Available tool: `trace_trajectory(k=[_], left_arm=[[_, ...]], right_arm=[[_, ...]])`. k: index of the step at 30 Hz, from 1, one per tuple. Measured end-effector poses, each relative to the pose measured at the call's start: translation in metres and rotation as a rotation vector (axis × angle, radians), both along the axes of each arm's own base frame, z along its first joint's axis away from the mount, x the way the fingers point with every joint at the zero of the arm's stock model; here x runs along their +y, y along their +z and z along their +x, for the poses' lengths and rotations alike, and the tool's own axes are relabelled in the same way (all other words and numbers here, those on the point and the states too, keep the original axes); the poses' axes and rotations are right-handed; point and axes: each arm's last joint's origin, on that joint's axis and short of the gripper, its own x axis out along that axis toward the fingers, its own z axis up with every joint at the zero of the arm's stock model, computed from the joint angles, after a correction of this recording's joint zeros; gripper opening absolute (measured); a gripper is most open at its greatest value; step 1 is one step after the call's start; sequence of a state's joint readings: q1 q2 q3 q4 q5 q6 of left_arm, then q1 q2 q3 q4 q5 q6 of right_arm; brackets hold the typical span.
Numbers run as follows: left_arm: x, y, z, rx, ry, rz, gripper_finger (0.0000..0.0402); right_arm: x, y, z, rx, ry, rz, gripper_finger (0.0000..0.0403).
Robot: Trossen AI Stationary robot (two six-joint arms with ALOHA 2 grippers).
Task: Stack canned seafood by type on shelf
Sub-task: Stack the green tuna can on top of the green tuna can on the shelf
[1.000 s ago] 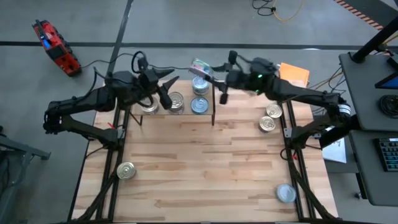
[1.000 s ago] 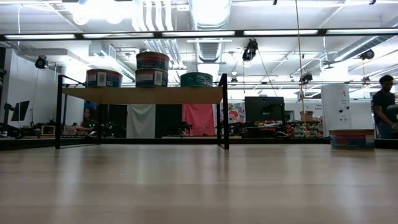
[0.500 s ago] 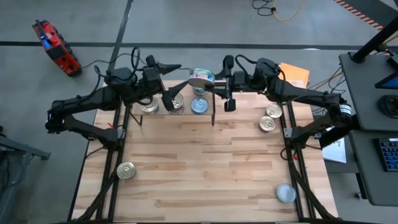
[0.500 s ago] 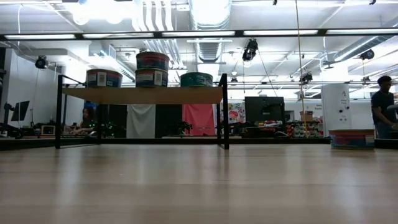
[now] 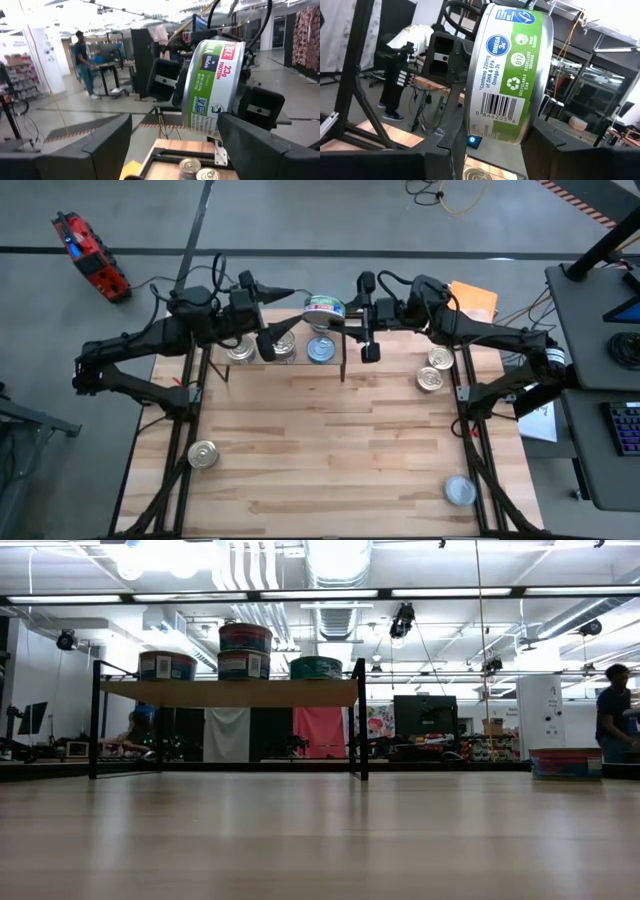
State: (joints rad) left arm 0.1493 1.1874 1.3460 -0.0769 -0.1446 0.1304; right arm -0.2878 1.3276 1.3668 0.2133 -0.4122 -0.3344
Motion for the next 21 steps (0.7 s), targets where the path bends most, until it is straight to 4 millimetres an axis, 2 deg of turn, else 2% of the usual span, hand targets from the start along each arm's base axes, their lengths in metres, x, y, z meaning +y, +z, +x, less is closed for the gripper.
trace_trajectory(k=[8,11,21], left_arm=[[-0.003,0.005,-0.017,-0.007,-0.035,-0.048,0.0283],[-0.004,0.006,-0.018,-0.022,-0.064,-0.061,0.0283],[0.0,-0.001,0.009,-0.054,-0.09,-0.068,0.0283]], right_arm=[[0.0,0.003,-0.002,-0.02,-0.033,-0.015,0.0135],[0.0,0.003,-0.002,-0.019,-0.033,-0.01,0.0135],[0.002,-0.002,0.008,-0.033,0.007,0.029,0.0135]])
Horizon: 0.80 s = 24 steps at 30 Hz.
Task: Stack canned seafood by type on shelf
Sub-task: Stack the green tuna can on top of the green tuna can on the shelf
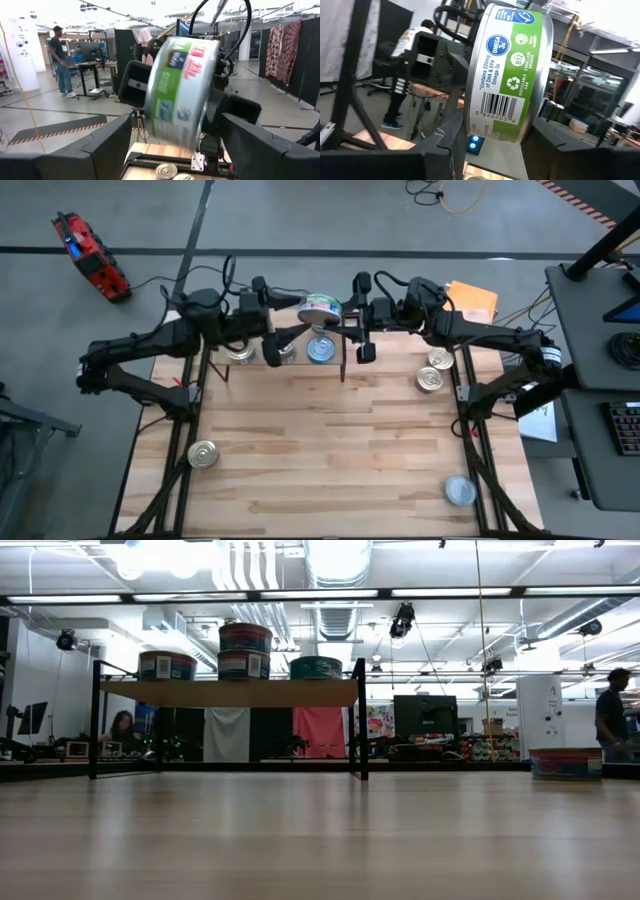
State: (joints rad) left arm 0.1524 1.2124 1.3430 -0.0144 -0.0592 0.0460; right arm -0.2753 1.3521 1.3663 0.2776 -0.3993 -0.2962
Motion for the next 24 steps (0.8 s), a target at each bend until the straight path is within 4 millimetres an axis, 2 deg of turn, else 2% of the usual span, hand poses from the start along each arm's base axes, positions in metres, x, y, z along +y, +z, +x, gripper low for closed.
trace_trajectory(k=[7,10,14,19,22,24], left_arm=[[0.003,-0.001,0.011,-0.047,-0.02,0.016,0.0282],[0.003,-0.001,0.013,-0.054,-0.035,0.025,0.0269],[0.003,-0.001,0.014,-0.054,-0.038,0.02,0.0217],[0.002,-0.001,0.014,-0.05,-0.055,0.005,0.0116],[0.002,0.0,0.012,-0.062,-0.049,-0.026,0.0117],[0.004,0.0,0.01,-0.07,-0.01,-0.067,0.0117]], right_arm=[[0.003,-0.003,0.004,0.01,0.031,0.003,0.0135],[0.002,-0.005,0.005,0.025,0.03,0.012,0.0135],[0.003,-0.004,0.004,0.023,0.03,0.011,0.0135],[0.003,-0.006,0.005,0.055,0.066,0.083,0.0135],[0.002,-0.006,0.004,0.063,0.069,0.145,0.0137],[0.001,-0.006,0.004,0.068,0.042,0.18,0.0172]])
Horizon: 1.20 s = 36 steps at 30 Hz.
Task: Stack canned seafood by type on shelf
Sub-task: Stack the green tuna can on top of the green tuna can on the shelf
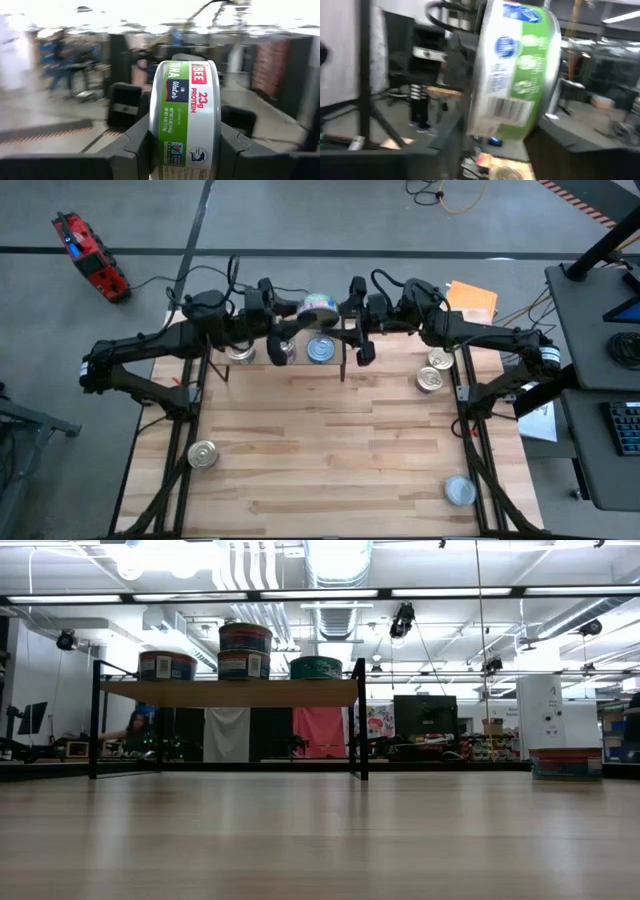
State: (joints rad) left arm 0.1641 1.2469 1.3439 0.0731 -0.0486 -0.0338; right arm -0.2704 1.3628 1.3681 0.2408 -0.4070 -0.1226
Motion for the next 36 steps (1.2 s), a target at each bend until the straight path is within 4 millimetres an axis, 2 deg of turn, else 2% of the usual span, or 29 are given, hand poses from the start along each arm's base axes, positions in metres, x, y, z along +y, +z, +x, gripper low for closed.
trace_trajectory(k=[5,8,10,12,15,19,23,28,33,36], left_arm=[[0.006,0.009,-0.011,-0.062,0.143,-0.171,0.0117],[0.013,0.021,-0.026,-0.142,0.275,-0.34,0.0117],[0.017,0.028,-0.038,-0.199,0.347,-0.502,0.0117],[0.022,0.034,-0.052,-0.23,0.358,-0.66,0.0117],[0.028,0.038,-0.062,-0.219,0.261,-0.891,0.0117],[0.029,0.032,-0.051,-0.162,0.086,-1.124,0.0117],[0.029,0.026,-0.041,-0.123,-0.02,-1.311,0.0117],[0.032,0.021,-0.034,-0.121,-0.037,-1.415,0.0117],[0.033,0.02,-0.031,-0.127,-0.05,-1.458,0.0117],[0.035,0.015,-0.022,-0.109,-0.051,-1.473,0.0117]], right_arm=[[-0.005,0.001,-0.003,0.006,-0.045,0.058,0.0302],[-0.005,0.007,-0.011,-0.001,-0.092,0.031,0.0353],[-0.004,0.012,-0.018,-0.011,-0.145,-0.058,0.0369],[0.0,0.018,-0.025,-0.037,-0.208,-0.21,0.0375],[0.012,0.028,-0.032,-0.083,-0.337,-0.515,0.0377],[0.024,0.029,-0.029,-0.064,-0.464,-0.902,0.0378],[0.027,0.02,-0.018,-0.008,-0.503,-1.142,0.0378],[0.025,0.01,-0.009,0.104,-0.584,-1.299,0.0379],[0.025,0.01,-0.009,0.097,-0.573,-1.435,0.0379],[0.025,0.008,-0.007,0.105,-0.558,-1.487,0.0379]])
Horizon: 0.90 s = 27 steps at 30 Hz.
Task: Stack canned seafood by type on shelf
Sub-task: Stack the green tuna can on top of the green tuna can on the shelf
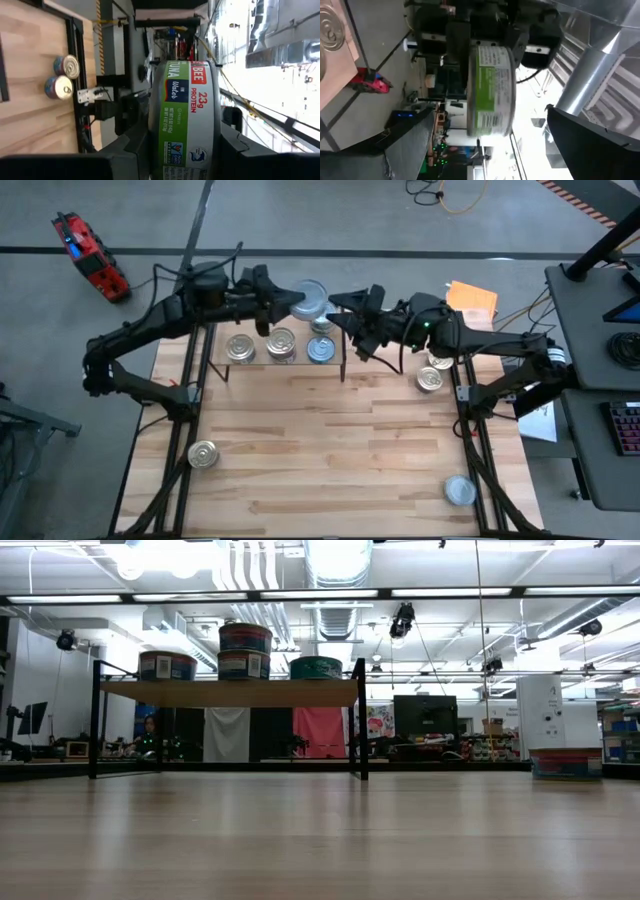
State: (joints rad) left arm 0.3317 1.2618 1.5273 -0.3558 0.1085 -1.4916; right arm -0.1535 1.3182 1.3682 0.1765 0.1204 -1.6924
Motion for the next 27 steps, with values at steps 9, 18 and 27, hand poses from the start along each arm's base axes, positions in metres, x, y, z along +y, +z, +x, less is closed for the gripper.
trace_trajectory(k=[9,18,27], left_arm=[[0.007,-0.009,0.031,-0.05,-0.094,-0.017,0.0117],[0.009,-0.013,0.039,-0.041,-0.117,-0.01,0.012],[0.018,-0.004,0.029,-0.049,-0.075,0.124,0.0276]], right_arm=[[-0.002,-0.007,0.01,0.009,-0.012,-0.009,0.0379],[-0.003,-0.006,0.009,-0.002,-0.031,-0.015,0.0274],[-0.004,-0.006,0.008,-0.006,-0.079,0.015,0.0122]])
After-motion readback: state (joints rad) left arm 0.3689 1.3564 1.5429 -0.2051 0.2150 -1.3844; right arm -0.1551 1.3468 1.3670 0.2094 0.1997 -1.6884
